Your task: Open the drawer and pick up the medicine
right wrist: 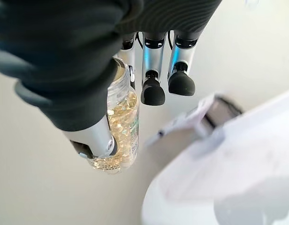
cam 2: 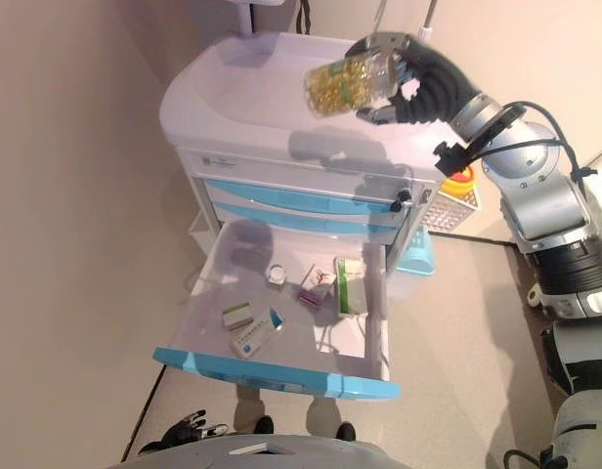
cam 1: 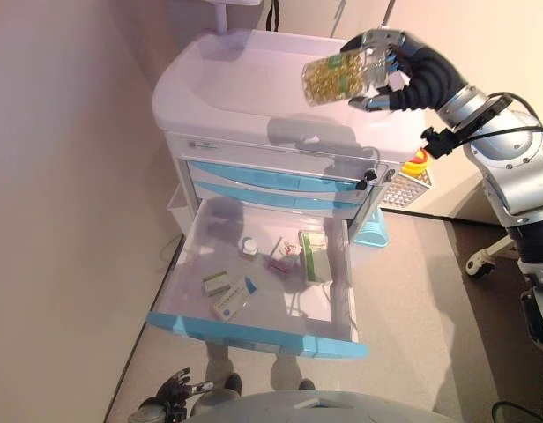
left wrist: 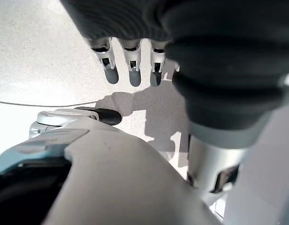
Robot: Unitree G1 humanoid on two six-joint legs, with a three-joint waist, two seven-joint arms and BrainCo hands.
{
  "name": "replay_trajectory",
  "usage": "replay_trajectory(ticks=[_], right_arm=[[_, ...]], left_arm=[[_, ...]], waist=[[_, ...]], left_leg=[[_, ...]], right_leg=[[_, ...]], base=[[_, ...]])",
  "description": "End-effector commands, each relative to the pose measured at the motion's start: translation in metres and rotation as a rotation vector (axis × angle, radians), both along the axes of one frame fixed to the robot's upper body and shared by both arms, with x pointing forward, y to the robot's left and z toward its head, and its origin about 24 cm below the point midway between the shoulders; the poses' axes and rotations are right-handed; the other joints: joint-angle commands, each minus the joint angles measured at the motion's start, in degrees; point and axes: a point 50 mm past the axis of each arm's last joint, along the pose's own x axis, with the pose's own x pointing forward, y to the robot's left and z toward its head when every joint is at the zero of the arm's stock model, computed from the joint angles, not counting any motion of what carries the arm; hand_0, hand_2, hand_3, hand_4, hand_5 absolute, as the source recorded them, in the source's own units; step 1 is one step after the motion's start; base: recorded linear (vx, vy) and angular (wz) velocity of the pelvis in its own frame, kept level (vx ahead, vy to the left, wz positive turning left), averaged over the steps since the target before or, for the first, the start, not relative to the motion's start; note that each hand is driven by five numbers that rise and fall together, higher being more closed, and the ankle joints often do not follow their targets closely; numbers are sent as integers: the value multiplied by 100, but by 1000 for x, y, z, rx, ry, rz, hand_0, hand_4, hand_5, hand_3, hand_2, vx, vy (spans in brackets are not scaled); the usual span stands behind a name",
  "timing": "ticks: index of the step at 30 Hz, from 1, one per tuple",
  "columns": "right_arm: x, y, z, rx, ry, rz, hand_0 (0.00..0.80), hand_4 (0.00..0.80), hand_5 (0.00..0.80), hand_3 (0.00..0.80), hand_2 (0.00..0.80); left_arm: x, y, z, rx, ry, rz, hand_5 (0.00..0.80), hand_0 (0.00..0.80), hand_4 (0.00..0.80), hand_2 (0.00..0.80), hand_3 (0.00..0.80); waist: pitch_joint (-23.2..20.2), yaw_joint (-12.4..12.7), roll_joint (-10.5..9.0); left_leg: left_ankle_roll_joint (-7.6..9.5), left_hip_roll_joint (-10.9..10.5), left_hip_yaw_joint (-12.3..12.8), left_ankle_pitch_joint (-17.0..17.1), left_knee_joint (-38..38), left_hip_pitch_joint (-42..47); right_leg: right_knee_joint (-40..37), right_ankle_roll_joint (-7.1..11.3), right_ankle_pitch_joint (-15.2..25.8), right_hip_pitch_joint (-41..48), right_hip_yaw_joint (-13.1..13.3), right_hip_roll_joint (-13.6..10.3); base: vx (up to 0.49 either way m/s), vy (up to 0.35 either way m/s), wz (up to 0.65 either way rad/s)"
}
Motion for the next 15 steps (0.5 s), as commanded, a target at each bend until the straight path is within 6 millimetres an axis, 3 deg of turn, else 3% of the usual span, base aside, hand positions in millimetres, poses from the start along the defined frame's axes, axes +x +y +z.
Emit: replay_trajectory(ticks=[1,7,15], right_arm=[[0,-26,50,147,-127,-118,800,800,800,800,800],[22,-59,62,146,-64,-332,800,800,800,800,800],[41,-96,64,-81,67,-657,800,800,800,800,800]], left_arm=[[-16,11,-2,33,90,-45,0,0,0,0,0],[-13,13,-1,35,96,-58,0,0,0,0,0],[-10,17,1,55,95,-59,0,0,0,0,0]], waist=[[-321,280,-249],[-317,458,-310],[-211,801,-401]], left_leg=[[34,-128,17,-408,16,5],[1,-147,-76,-369,16,-24],[10,-207,-361,-306,16,-66]], right_leg=[[200,164,-104,131,-61,-99],[172,174,-87,165,-199,-130],[191,160,-99,215,-396,-159]], base=[[0,0,0],[14,17,3],[50,27,17]])
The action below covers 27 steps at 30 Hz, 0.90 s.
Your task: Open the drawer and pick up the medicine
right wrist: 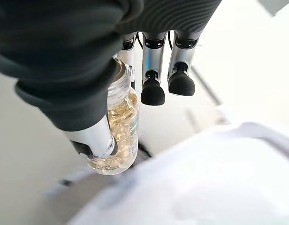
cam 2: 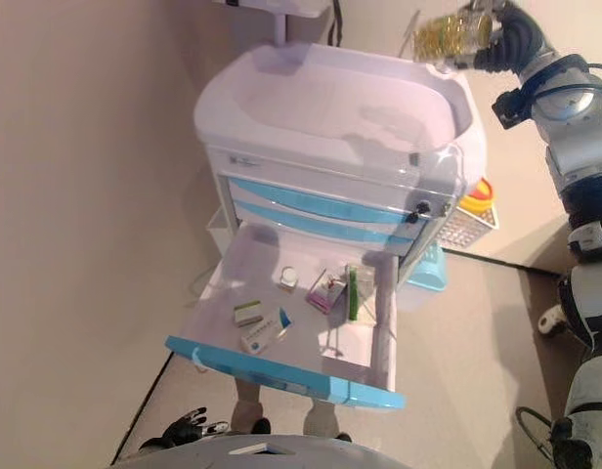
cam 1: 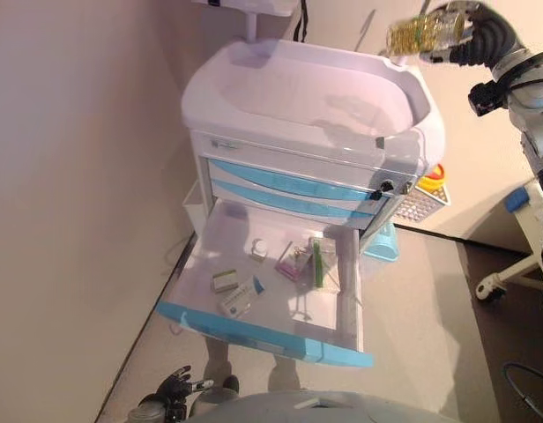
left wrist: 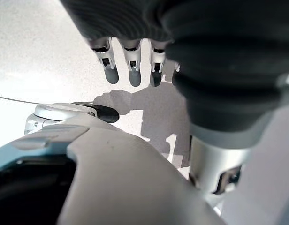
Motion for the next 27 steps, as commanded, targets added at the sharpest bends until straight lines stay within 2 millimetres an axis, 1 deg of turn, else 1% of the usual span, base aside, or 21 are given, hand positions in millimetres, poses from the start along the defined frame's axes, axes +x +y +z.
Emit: replay_trajectory(ticks=[1,4,8,12,14,17,27], right_arm=[[-13,-9,63,-134,-89,-88,800,800,800,800,800],[-12,-19,61,-221,4,-164,800,800,800,800,800],[-12,-26,58,-293,109,-223,800,800,800,800,800],[-11,-31,49,-311,214,-253,800,800,800,800,800],[-11,-34,45,-322,255,-268,800,800,800,800,800],[-14,-42,40,-357,372,-302,800,800,800,800,800],[-21,-51,41,-452,525,-369,800,800,800,800,800]], left_arm=[[-20,20,0,60,88,-20,0,0,0,0,0],[-23,24,1,69,94,-15,0,0,0,0,0],[-27,30,3,83,96,-10,0,0,0,0,0],[-28,38,5,100,93,-16,0,0,0,0,0],[-28,40,6,105,85,-10,0,0,0,0,0],[-23,45,9,114,56,-15,0,0,0,0,0],[-16,47,13,118,10,-32,0,0,0,0,0]], waist=[[-106,368,-296],[-45,479,-324],[56,610,-368],[165,707,-441],[201,730,-467],[286,776,-533],[367,808,-580]], left_leg=[[64,-198,-94,-331,9,21],[68,-211,-194,-304,9,-8],[69,-218,-300,-282,9,-47],[82,-203,-370,-259,9,-114],[89,-199,-393,-257,13,-132],[94,-184,-421,-260,31,-195],[85,-171,-488,-227,9,-216]], right_leg=[[198,148,-73,148,-122,-141],[217,146,-83,149,-198,-151],[227,150,-92,143,-286,-157],[248,155,-91,89,-335,-142],[257,151,-92,67,-335,-129],[258,158,-83,16,-334,-110],[255,184,-55,-21,-327,-91]], base=[[58,27,25],[57,20,23],[45,16,19],[20,-24,21],[23,-27,7],[7,-41,8],[28,-14,7]])
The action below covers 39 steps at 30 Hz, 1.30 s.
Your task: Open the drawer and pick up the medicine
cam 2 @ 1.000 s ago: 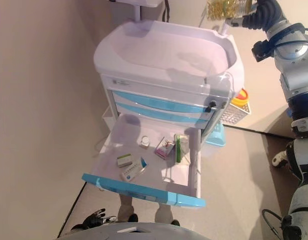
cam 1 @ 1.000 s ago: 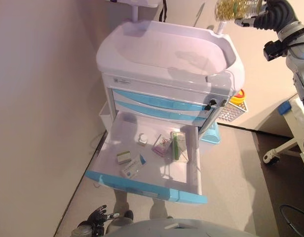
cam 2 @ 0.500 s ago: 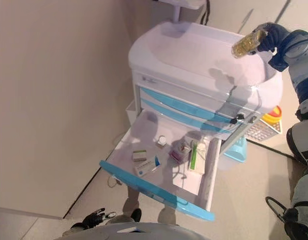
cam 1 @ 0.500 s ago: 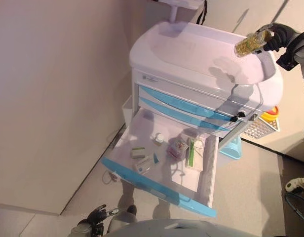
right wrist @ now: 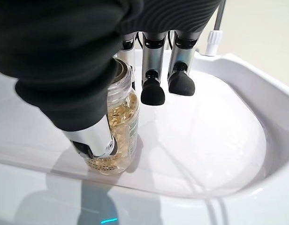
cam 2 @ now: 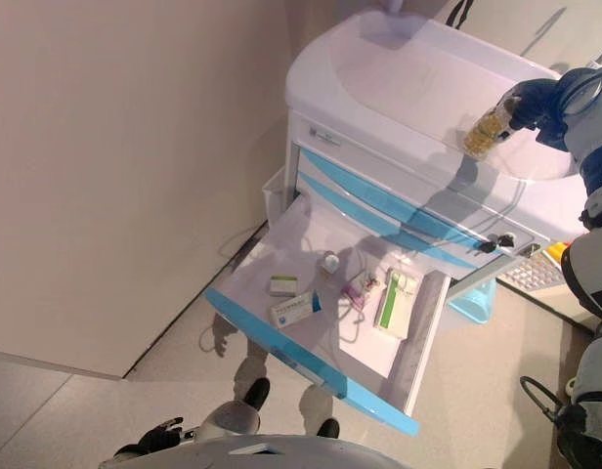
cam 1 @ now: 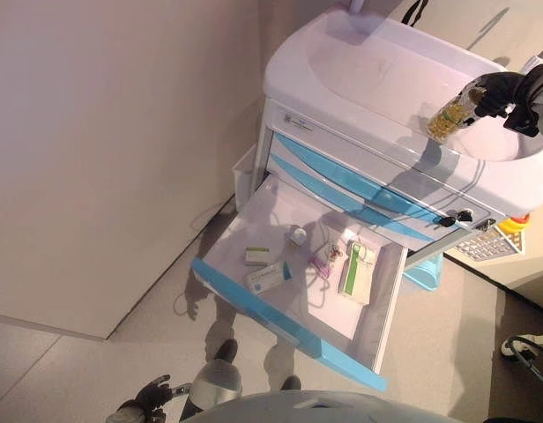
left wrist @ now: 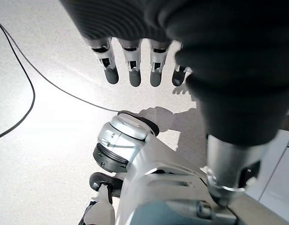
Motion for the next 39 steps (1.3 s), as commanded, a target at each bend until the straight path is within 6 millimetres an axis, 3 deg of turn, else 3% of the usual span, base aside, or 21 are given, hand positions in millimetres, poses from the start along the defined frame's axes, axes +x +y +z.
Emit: replay_trajectory(ticks=[1,7,8,10,11,39], right_arm=[[-18,-13,58,-115,-87,-84,800,800,800,800,800],[-15,-10,58,-167,-82,-102,800,800,800,800,800],[-15,-10,59,-171,-86,-107,737,737,737,737,737],[-15,-9,62,-175,-101,-105,185,185,185,185,185],[-16,-8,63,-173,-102,-106,0,0,0,0,0],[-23,-14,81,-103,-303,-82,0,0,0,0,0]], left_arm=[[-2,13,6,30,-22,-27,0,0,0,0,0],[1,17,8,39,-37,-33,0,0,0,0,0],[2,18,9,41,-40,-34,0,0,0,0,0],[4,19,10,44,-47,-37,0,0,0,0,0],[4,20,10,45,-49,-38,0,0,0,0,0],[6,22,12,48,-66,-53,0,0,0,0,0]], waist=[[-33,73,-176],[63,116,-207],[83,127,-213],[132,142,-227],[150,144,-234],[143,37,-223]], left_leg=[[112,-82,170,-416,5,194],[111,-59,168,-413,6,155],[107,-55,166,-410,7,139],[98,-46,159,-401,9,106],[96,-44,153,-398,10,89],[69,-19,235,-391,5,62]], right_leg=[[250,166,58,70,79,-76],[247,162,67,29,100,-53],[245,163,73,15,101,-48],[241,159,77,-10,101,-37],[241,156,80,-27,107,-31],[232,202,149,-99,162,-41]], base=[[39,-5,0],[-2,-14,0],[-34,-41,1],[-36,-37,0],[-42,-31,0],[-12,-7,1]])
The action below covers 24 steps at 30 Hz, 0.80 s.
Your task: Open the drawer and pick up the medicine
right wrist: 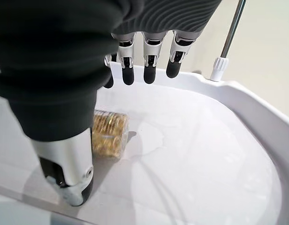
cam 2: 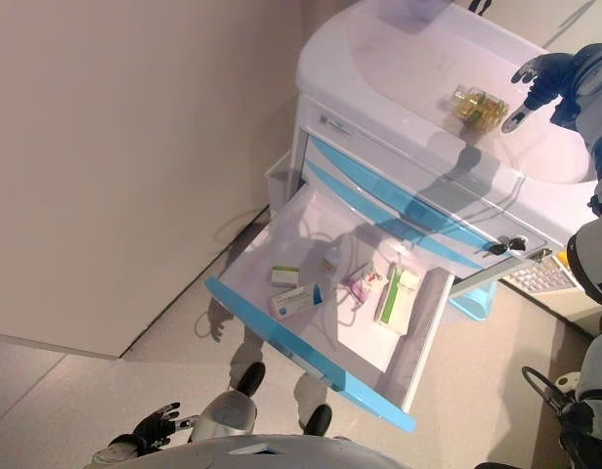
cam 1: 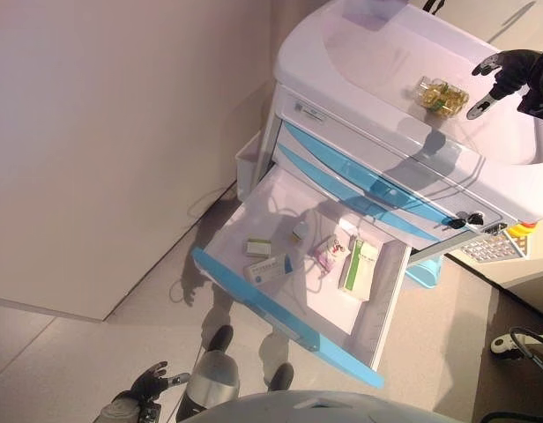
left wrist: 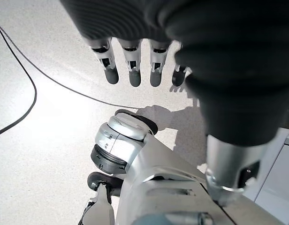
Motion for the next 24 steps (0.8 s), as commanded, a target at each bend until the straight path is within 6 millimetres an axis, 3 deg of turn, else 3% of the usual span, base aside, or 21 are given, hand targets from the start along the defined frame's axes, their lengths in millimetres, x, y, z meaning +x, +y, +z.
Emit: replay_trajectory(ticks=[1,4,7,14,19,24], right_arm=[[-22,-12,59,-37,-210,-44,0,0,0,0,0],[-21,-9,66,25,-357,-20,0,0,0,0,0],[-26,-8,81,135,-616,-7,0,0,0,0,0],[-45,-24,86,620,-1056,43,0,0,0,0,0],[-43,-29,51,976,-1161,97,0,0,0,0,0],[-42,-15,-18,1236,-1127,171,0,0,0,0,0]], left_arm=[[-6,11,4,25,3,-20,0,0,0,0,0],[-6,9,3,21,8,-22,0,0,0,0,0],[-7,8,2,15,19,-28,0,0,0,0,0],[-12,-2,-4,-5,61,-65,0,0,0,0,0],[-15,-8,-7,-24,87,-88,0,0,0,0,0],[-14,-15,-10,-46,94,-82,0,0,0,0,0]], waist=[[-112,-32,-39],[-165,-52,-10],[-245,-110,46],[-429,-309,271],[-526,-540,483],[-575,-952,684]], left_leg=[[135,-24,247,-404,4,225],[132,-21,261,-414,4,244],[130,-19,300,-436,4,273],[152,-49,453,-537,4,380],[197,-74,644,-623,20,492],[266,-89,924,-713,39,596]], right_leg=[[230,166,173,24,141,-60],[221,178,172,45,157,-64],[211,190,160,59,171,-72],[255,241,121,80,243,-140],[318,267,99,74,405,-200],[403,290,105,2,724,-243]], base=[[0,0,0],[0,0,0],[0,0,0],[-31,13,-5],[-42,33,-15],[-54,22,-33]])
